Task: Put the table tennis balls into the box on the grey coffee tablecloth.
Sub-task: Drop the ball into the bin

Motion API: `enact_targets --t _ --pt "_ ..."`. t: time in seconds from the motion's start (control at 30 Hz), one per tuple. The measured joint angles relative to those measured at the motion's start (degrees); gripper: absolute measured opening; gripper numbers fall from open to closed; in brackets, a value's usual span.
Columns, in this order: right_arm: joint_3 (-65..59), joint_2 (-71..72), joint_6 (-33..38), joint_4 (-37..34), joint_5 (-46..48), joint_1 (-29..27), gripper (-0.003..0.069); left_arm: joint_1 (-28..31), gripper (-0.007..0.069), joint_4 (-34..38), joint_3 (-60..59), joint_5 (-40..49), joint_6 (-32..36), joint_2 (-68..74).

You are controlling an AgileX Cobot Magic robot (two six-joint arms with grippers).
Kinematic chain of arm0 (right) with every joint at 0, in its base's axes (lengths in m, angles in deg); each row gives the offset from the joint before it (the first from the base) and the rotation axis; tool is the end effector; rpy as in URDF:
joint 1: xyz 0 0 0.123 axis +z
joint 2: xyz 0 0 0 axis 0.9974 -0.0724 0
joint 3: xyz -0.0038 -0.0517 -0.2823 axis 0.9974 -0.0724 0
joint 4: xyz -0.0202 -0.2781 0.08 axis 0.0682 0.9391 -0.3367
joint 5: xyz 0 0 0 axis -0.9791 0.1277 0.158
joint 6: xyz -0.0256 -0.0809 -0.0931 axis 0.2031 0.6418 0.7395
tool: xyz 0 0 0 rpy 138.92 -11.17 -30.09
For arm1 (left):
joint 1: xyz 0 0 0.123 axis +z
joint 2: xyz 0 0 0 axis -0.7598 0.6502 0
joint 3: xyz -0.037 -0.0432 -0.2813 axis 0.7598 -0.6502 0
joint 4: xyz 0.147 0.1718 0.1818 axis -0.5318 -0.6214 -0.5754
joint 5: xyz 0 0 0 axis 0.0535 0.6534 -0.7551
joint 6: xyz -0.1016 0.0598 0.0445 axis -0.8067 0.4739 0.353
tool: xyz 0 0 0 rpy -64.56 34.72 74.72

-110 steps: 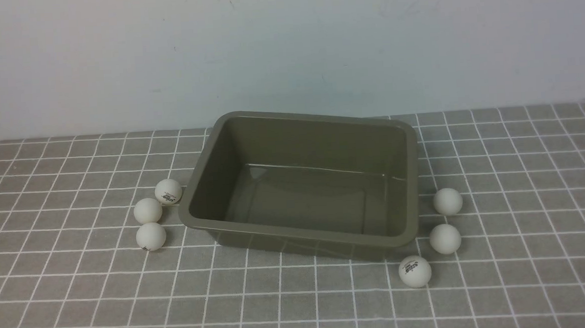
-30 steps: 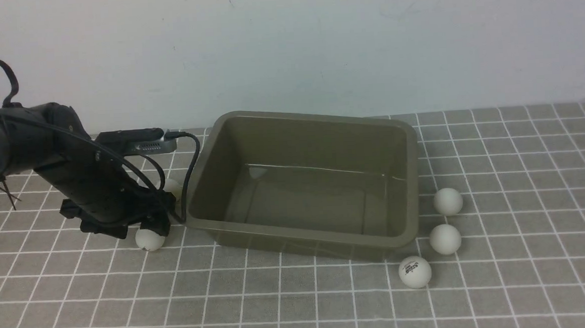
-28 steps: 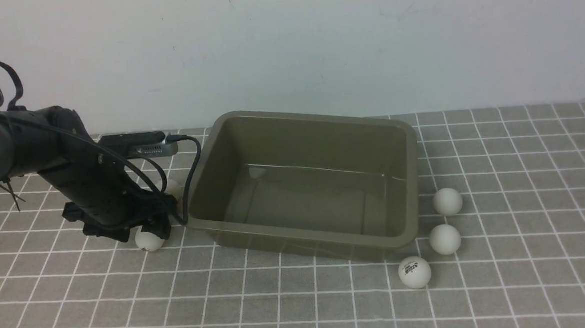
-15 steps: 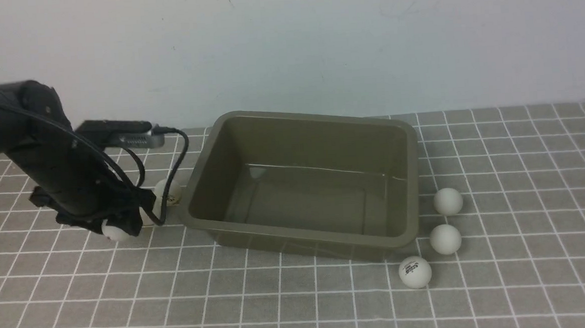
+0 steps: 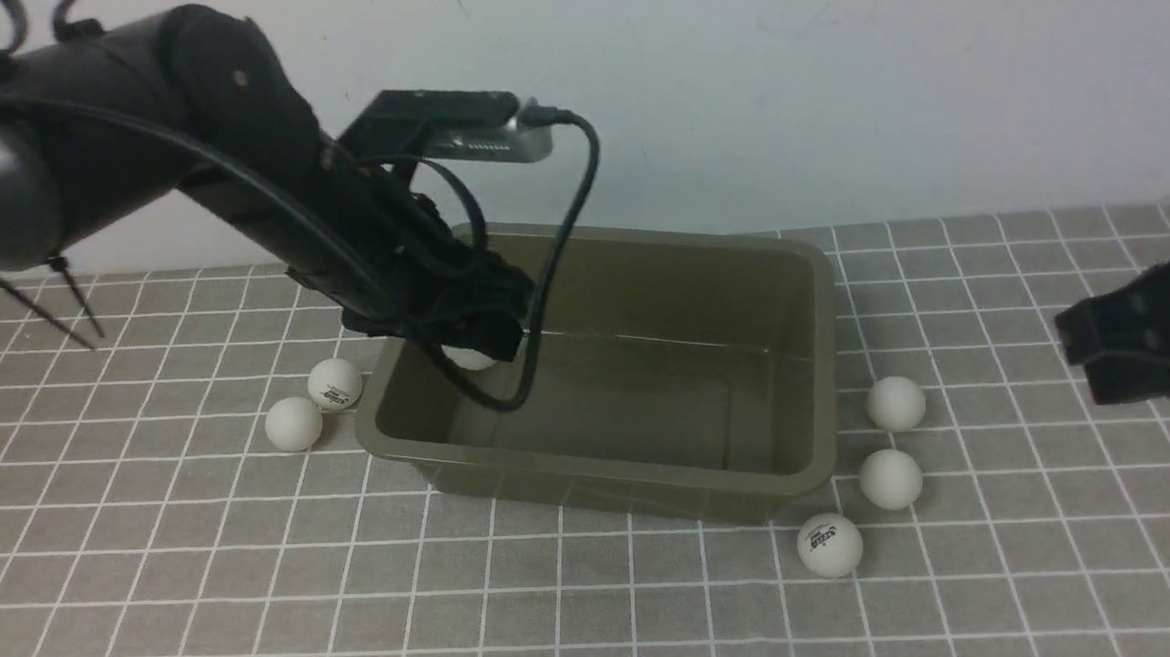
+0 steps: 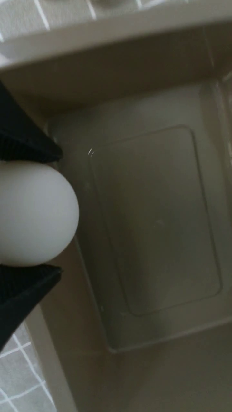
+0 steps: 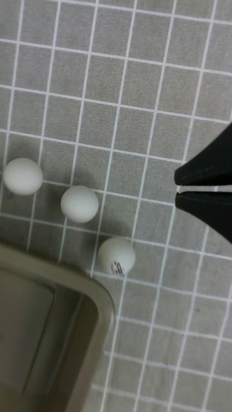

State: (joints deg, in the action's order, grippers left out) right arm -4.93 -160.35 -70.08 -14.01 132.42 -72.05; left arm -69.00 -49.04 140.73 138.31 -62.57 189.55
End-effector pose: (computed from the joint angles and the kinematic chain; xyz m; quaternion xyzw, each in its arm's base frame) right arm 0.2787 0.0774 0.2825 -0.0191 0.9823 0.0740 0.1709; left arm 0.4050 -0.1771 0.2303 0.1886 0.9494 -0.1586 0.1946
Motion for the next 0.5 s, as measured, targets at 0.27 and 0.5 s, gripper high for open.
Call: enact_targets --t 0.27,0.5 --pt "0.1 -14.2 -0.3 -0.6 -10.2 0.1 0.0282 -0.3 0.0494 -5.9 12.3 12.7 -6.6 10.9" --pt "2.1 -25.5 0.6 -5.4 -16.1 0.1 0.0515 -0.3 0.0414 -11.2 21.6 17.2 -7.8 11.2"
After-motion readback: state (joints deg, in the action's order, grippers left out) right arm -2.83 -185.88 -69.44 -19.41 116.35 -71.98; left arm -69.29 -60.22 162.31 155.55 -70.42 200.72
